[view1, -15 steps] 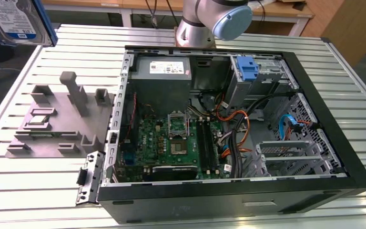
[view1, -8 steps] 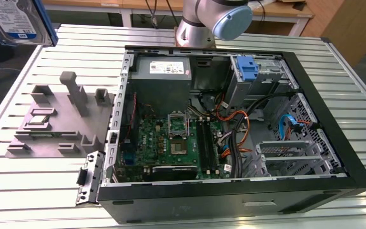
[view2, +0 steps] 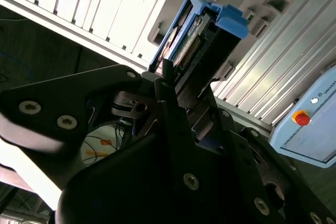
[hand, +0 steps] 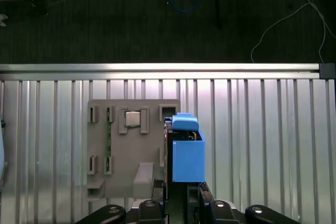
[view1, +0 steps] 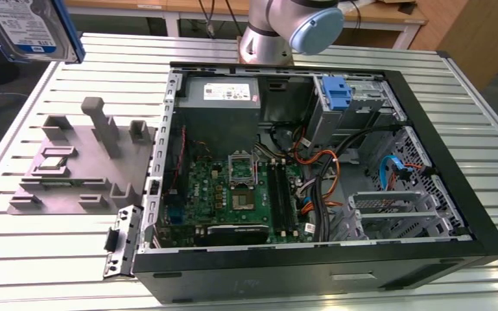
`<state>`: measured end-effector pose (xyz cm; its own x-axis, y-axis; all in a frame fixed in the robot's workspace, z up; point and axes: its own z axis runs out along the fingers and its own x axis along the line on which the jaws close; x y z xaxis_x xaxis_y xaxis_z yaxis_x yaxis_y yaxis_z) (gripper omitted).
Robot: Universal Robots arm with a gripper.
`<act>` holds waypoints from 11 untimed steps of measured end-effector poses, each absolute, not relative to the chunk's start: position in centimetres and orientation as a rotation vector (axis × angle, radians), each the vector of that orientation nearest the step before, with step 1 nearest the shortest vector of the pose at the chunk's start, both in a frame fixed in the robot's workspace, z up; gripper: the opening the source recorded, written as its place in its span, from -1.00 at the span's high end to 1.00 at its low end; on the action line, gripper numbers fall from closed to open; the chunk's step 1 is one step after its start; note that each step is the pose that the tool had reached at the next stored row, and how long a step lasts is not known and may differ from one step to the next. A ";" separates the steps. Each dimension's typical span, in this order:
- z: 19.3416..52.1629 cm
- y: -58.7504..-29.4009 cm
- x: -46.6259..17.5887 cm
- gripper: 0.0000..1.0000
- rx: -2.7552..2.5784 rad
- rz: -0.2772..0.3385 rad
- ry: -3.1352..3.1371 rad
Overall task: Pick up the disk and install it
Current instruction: 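Pick up the disk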
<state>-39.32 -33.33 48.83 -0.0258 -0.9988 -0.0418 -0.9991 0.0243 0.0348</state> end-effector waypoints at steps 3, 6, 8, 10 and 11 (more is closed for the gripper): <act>48.8 -33.3 -38.7 0.30 -2.189 0.085 2.244; 48.8 -33.3 -38.2 0.30 -2.189 0.085 2.244; 48.8 -33.3 -37.8 0.30 -2.189 0.085 2.244; 48.8 -33.3 -37.4 0.30 -2.189 0.085 2.244; 48.8 -33.3 -37.2 0.30 -2.189 0.085 2.244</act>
<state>-37.17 -33.33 48.83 -0.0258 -0.9988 -0.0418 -0.9991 0.0243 0.0348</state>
